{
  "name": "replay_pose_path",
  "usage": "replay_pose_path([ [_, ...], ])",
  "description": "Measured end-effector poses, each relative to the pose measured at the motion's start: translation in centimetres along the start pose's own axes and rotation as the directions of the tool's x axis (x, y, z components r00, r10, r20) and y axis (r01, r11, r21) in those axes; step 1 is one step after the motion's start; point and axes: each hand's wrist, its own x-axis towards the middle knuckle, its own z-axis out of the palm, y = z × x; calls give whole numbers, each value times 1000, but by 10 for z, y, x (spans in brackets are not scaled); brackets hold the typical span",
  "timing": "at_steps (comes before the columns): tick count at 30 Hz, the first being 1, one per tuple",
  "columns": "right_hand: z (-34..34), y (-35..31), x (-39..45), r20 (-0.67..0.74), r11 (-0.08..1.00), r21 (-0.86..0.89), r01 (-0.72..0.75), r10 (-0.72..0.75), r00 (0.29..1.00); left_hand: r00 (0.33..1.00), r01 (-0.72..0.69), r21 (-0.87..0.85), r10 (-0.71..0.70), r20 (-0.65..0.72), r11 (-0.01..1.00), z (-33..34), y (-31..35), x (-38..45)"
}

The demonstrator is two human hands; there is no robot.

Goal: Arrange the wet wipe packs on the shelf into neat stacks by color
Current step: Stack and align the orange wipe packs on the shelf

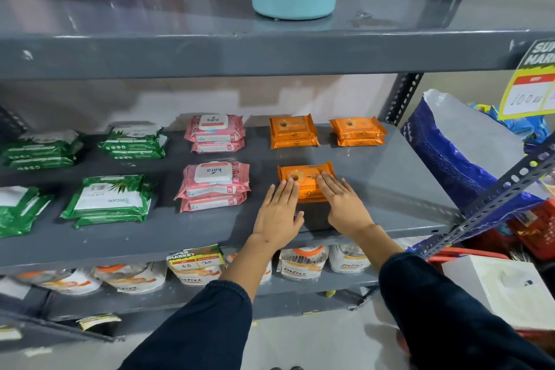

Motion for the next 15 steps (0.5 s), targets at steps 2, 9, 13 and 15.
replay_pose_path([
  [2, -6, -1, 3, -29, 999, 29, -26, 27, 999, 999, 1, -48, -3, -33, 999, -6, 3, 1],
  [9, -44, -65, 27, -202, 772, 614, -162, 353, 914, 867, 157, -314, -283, -411, 936, -68, -33, -15],
  [13, -48, -115, 46, 100, 553, 786, -277, 328, 939, 712, 364, -588, -623, -325, 723, -94, -93, -39],
  [15, -39, -138, 51, 227, 489, 809, -327, 253, 940, 756, 428, -613, -634, -159, 664, -95, -122, -45],
])
